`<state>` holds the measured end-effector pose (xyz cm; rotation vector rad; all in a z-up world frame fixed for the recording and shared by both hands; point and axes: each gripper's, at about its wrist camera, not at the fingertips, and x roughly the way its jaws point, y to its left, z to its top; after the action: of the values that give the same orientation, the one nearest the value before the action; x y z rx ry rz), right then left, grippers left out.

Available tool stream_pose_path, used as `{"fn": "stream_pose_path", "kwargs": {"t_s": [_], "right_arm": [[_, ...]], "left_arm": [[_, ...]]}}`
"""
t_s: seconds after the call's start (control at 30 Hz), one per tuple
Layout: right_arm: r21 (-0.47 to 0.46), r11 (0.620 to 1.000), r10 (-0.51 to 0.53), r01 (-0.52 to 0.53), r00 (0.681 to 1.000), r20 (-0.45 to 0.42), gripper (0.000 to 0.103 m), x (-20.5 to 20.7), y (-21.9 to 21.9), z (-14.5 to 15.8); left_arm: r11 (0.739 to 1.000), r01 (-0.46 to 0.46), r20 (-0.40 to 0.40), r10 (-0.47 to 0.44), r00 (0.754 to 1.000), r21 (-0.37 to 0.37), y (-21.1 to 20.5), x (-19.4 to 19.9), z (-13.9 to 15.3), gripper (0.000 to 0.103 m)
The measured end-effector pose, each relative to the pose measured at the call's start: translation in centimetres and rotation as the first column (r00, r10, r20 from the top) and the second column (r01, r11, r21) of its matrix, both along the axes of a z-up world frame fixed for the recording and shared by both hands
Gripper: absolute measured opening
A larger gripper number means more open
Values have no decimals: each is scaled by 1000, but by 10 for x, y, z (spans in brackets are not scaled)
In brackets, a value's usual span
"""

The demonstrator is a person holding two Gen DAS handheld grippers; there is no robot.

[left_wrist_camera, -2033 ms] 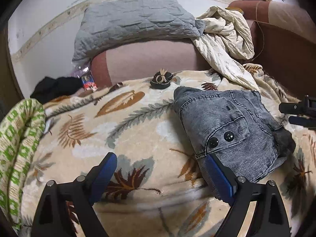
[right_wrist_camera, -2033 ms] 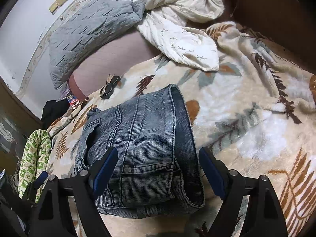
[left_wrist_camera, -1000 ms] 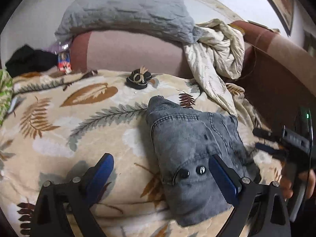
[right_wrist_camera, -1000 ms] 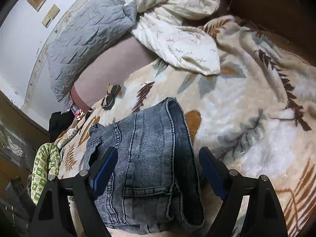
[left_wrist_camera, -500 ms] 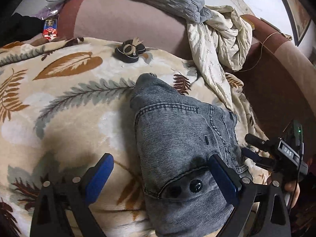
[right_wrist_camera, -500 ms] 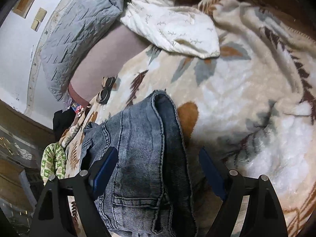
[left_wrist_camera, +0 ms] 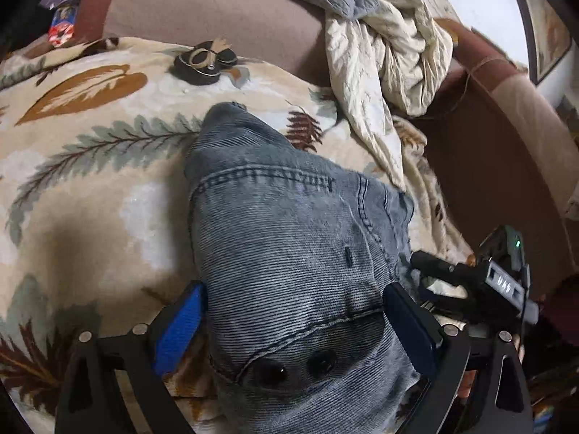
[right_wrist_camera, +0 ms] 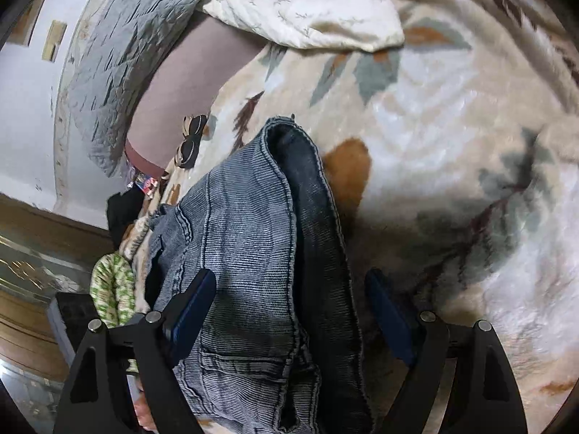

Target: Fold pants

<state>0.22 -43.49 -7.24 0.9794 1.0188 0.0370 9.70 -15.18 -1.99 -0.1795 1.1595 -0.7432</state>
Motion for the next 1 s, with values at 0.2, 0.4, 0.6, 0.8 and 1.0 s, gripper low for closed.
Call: {"fn": "stream_pose_path", "kwargs": {"t_s": [0.2, 0.4, 0.6, 0.8, 1.0], "right_arm": [[13, 1000, -1, 1, 1000, 6, 85, 4, 3, -3], [70, 997, 25, -26, 1000, 17, 81, 6, 9, -8], [1, 999, 40, -40, 999, 7, 65, 7, 19, -6], [-64, 996, 71, -68, 996, 45, 43, 5, 27, 10], [-94, 993, 89, -78, 989, 120, 33, 2, 32, 31]], "left_arm": [[1000, 9, 10, -10, 1000, 14, -7, 0, -8, 101], [1000, 17, 64, -19, 998, 25, -7, -7, -9, 84], [999, -16, 107, 12, 994, 31, -6, -13, -7, 70], [998, -43, 169, 34, 985, 49, -7, -23, 4, 57], [998, -53, 170, 47, 984, 29, 3, -24, 20, 50]]}}
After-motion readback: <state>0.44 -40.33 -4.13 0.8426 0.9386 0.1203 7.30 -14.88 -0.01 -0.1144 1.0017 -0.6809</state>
